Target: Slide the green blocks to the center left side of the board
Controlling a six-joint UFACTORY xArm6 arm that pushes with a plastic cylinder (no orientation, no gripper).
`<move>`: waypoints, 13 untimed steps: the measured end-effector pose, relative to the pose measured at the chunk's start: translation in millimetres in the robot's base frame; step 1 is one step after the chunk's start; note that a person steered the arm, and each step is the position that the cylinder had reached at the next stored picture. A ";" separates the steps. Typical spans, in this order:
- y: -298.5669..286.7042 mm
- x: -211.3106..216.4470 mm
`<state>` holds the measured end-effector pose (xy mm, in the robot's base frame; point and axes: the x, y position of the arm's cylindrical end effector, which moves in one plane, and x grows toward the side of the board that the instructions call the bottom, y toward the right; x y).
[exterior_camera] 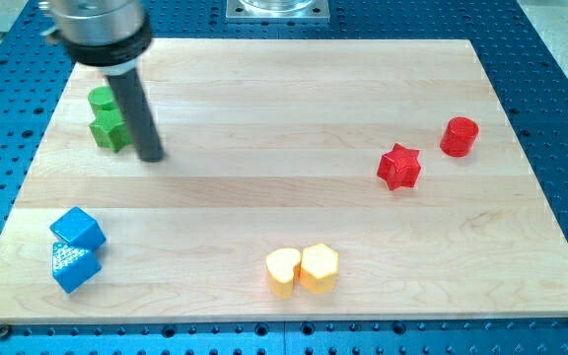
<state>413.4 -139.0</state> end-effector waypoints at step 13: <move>-125.1 -69.3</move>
<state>344.1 -264.2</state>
